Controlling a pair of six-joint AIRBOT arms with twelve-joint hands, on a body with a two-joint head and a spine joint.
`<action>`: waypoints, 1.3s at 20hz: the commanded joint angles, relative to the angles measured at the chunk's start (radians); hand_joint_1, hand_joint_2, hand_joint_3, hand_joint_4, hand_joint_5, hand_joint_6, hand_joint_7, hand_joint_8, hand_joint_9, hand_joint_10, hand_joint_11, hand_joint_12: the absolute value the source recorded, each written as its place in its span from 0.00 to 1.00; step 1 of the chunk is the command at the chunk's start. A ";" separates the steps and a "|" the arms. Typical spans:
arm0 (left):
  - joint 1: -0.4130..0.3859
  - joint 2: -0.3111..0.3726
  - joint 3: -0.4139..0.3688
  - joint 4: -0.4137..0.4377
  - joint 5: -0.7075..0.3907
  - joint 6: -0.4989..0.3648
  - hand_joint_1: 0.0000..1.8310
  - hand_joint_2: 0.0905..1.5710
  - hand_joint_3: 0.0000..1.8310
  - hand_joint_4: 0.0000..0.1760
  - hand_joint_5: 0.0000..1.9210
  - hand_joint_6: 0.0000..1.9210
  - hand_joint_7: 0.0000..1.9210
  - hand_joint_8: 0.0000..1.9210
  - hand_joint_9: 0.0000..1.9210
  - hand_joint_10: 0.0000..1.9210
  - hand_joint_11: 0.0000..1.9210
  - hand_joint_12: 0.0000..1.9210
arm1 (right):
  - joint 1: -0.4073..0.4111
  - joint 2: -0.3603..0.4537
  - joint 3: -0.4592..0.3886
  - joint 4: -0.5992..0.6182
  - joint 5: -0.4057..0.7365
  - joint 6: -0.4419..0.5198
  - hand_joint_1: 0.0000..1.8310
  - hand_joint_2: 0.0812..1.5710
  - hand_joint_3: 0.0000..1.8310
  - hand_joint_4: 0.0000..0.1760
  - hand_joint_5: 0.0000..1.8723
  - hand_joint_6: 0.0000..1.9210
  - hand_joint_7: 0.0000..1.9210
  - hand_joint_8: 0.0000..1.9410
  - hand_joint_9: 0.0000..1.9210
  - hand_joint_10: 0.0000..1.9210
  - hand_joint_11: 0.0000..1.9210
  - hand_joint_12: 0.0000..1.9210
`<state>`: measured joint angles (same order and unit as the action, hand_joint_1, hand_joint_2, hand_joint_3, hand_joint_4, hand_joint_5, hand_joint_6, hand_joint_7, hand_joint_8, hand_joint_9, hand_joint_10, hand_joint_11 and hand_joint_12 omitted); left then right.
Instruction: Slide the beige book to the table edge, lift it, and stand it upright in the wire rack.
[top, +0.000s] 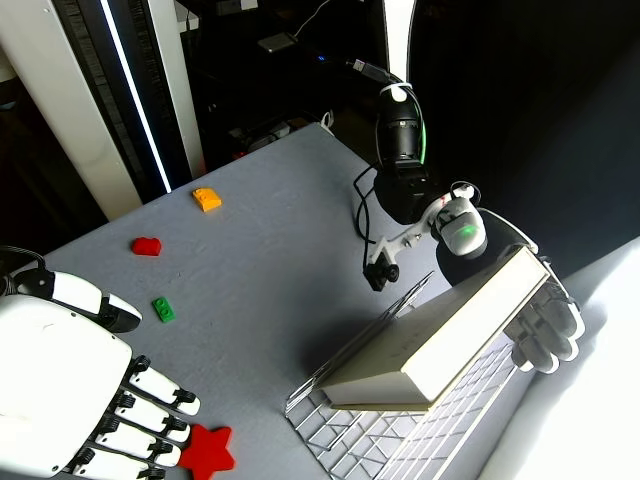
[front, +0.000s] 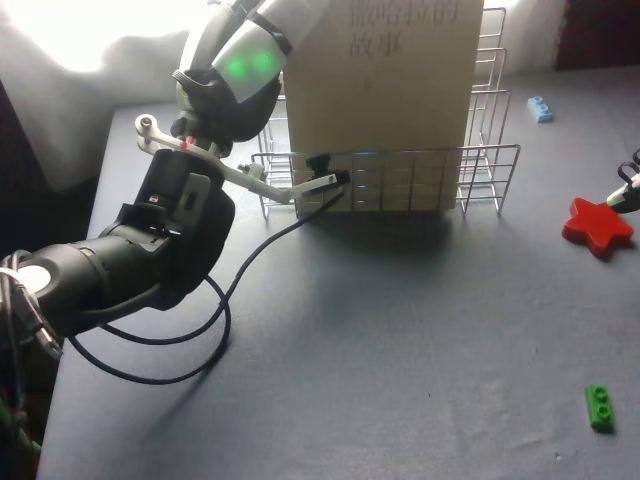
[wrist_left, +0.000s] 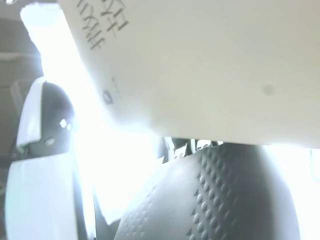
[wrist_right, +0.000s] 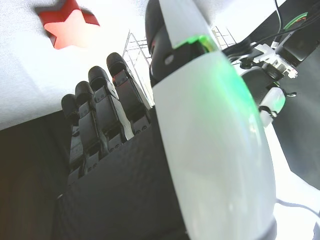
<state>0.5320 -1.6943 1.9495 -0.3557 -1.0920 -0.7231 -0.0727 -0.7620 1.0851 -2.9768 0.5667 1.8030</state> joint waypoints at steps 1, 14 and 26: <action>0.003 0.018 0.007 -0.018 -0.106 -0.009 0.42 0.62 0.00 0.00 0.17 0.00 0.12 0.00 0.11 0.00 0.00 0.29 | 0.006 0.010 0.004 -0.009 -0.069 0.000 0.11 0.76 0.00 0.00 0.11 0.00 0.11 0.00 0.10 0.00 0.00 0.30; 0.033 0.213 -0.109 -0.013 -0.073 0.018 0.37 0.58 0.00 0.00 0.10 0.00 0.03 0.00 0.03 0.00 0.00 0.11 | 0.011 0.014 0.002 0.390 -0.074 -0.383 0.10 0.76 0.00 0.00 0.11 0.00 0.11 0.00 0.11 0.00 0.00 0.30; 0.016 0.767 -0.523 0.447 0.401 0.314 0.37 0.59 0.00 0.00 0.09 0.00 0.04 0.00 0.04 0.00 0.00 0.14 | 0.028 0.021 -0.037 0.966 0.093 -1.159 0.10 0.76 0.00 0.00 0.11 0.00 0.11 0.00 0.11 0.00 0.00 0.31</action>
<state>0.5598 -0.9203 1.4155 0.1585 -0.5987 -0.4088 -0.0628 -0.7475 1.0481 -2.0651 0.6731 0.6304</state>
